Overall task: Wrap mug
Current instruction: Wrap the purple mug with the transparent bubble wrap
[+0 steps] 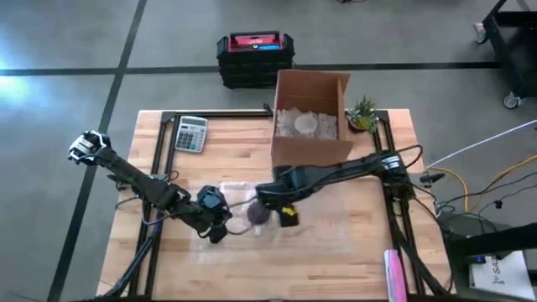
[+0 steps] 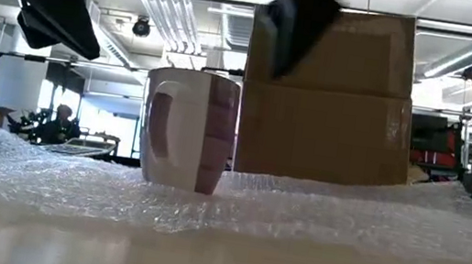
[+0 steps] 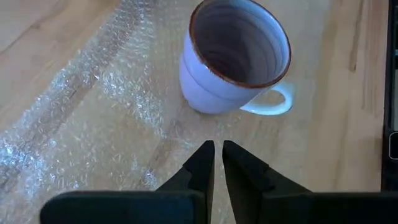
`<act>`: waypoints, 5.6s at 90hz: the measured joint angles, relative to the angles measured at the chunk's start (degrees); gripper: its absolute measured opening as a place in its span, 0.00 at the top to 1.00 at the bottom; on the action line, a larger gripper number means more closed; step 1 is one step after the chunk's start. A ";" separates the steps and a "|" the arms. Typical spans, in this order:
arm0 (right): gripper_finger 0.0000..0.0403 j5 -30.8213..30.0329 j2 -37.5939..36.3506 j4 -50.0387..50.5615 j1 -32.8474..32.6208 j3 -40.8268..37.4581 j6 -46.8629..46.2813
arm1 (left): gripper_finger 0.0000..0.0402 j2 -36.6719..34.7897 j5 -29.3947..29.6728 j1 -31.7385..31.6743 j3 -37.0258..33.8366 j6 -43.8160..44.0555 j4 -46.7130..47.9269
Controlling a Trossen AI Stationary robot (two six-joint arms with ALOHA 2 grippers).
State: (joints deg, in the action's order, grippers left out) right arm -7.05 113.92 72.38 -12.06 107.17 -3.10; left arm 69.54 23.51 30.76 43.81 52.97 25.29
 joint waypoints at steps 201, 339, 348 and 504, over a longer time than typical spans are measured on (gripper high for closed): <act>1.00 3.94 4.08 -55.13 1.49 -18.84 13.64 | 0.95 2.11 2.62 -0.18 -0.72 -18.31 -20.08; 1.00 -8.96 -15.37 -39.19 1.09 -34.29 6.07 | 0.95 16.48 1.87 -4.63 -0.32 -15.15 -29.87; 1.00 -6.99 -15.55 -50.69 -0.03 -33.46 9.34 | 0.95 16.48 1.86 -4.63 -0.32 -14.99 -29.91; 1.00 2.58 -4.13 -41.42 -1.55 -15.46 5.10 | 0.95 21.79 -3.45 -7.96 6.69 -16.16 -25.30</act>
State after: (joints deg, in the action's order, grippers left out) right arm -4.47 109.78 30.96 -13.61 91.71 2.00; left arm 91.33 20.05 22.81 50.50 36.82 -0.01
